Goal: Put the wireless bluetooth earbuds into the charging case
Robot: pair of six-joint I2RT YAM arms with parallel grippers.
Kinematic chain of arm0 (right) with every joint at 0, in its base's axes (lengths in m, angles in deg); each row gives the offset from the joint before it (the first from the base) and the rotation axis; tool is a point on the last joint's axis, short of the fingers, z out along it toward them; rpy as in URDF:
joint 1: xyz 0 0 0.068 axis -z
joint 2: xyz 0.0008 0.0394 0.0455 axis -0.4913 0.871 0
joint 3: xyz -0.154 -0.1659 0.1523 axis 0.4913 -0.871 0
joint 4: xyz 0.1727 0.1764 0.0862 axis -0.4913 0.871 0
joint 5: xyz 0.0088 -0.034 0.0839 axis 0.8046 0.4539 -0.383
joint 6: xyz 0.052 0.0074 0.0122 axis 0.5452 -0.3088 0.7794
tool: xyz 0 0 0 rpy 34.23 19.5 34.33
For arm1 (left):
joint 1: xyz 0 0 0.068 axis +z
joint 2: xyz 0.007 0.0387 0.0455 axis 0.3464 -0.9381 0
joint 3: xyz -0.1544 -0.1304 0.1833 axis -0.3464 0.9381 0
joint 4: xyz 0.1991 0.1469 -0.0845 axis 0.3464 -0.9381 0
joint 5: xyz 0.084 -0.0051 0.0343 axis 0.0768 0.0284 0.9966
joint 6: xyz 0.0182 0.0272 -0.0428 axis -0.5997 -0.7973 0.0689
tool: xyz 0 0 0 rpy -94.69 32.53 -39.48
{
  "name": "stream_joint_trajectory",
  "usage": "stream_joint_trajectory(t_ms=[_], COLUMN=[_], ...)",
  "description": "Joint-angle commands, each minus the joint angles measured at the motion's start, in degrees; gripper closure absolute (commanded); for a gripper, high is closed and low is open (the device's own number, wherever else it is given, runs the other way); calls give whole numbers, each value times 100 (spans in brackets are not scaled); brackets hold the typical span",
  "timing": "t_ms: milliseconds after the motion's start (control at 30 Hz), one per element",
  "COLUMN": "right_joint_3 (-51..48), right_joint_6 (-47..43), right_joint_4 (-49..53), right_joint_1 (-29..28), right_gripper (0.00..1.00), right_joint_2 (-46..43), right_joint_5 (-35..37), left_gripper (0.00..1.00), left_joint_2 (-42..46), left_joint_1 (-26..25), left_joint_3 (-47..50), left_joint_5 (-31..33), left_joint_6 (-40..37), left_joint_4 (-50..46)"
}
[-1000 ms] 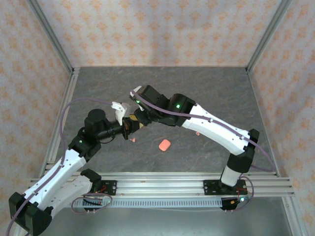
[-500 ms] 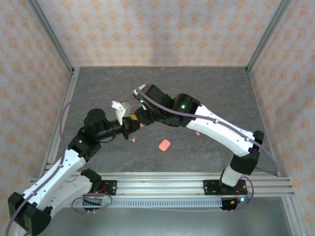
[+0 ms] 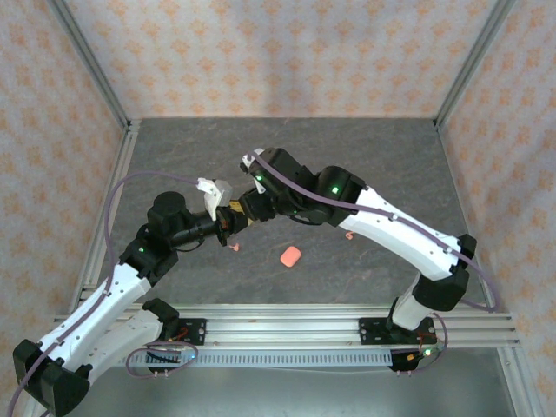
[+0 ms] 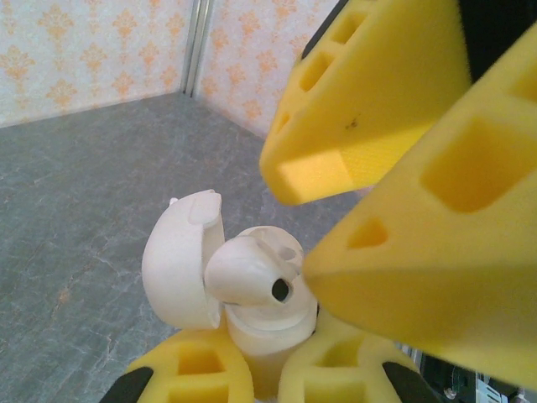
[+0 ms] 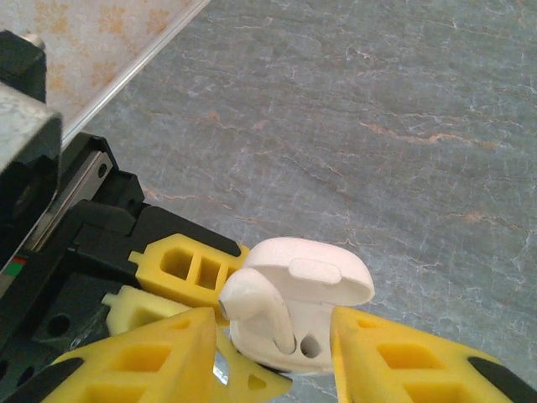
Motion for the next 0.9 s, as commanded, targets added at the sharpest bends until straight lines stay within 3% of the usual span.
stream_joint_trajectory(t_ms=[0,200,433,867], right_joint_3=[-78,-236,-699,-470], right_joint_6=[144,322,417,327], right_joint_4=[-187,-303,-760,-377], right_joint_1=[72,169,379,442], right_gripper=[59,58,63,61], right_joint_2=[-261,-449,-802,-472], right_joint_5=[-57,-149,-882,-1380], left_gripper=[100,100,100,100], left_joint_2=[102,119,172,146], left_joint_1=[-50,-92,-127,-167], left_joint_3=[-255,-240,-208,-284], left_joint_5=[54,54,29,-113], left_joint_6=[-44,-40,-94,-157], left_joint_4=[227,201,195,145])
